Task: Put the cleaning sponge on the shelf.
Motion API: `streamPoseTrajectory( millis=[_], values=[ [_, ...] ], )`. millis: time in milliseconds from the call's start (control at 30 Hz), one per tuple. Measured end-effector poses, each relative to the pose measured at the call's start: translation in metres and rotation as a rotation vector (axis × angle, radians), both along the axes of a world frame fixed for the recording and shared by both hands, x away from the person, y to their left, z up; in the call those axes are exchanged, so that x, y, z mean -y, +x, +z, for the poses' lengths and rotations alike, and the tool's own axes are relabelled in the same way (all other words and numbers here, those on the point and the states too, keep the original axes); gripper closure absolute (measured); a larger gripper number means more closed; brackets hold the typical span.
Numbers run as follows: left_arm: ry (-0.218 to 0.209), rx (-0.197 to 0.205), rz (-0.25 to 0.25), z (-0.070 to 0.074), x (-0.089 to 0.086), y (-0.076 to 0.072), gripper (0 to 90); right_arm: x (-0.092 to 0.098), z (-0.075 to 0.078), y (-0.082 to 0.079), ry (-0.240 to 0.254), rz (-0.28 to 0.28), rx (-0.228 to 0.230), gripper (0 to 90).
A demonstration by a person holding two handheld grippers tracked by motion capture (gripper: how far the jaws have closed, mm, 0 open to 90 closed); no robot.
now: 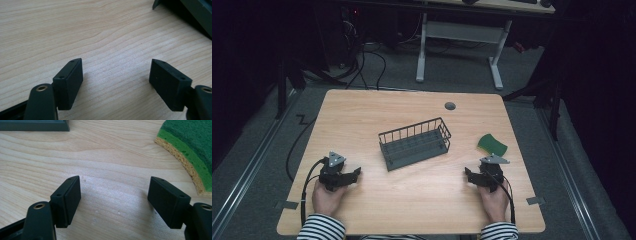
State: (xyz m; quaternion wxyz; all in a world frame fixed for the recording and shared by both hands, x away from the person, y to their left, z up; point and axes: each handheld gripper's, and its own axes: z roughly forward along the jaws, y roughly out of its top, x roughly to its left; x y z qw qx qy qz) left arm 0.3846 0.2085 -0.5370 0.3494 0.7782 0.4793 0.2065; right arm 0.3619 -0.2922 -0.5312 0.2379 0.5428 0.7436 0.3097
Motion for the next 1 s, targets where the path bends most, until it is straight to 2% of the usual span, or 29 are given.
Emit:
streamPoseTrajectory(
  millis=[900, 1000],
  values=[
    [-0.004, -0.003, -0.009, 0.0002, 0.0005, 0.0, 27.8, -0.0018, 0.0004, -0.0001, 0.004, -0.016, -0.005, 26.7],
    [-0.001, -0.006, -0.009, 0.0008, 0.0015, 0.0003, 28.0, -0.0028, 0.0016, 0.0012, -0.001, -0.017, -0.01, 31.6]
  ],
)
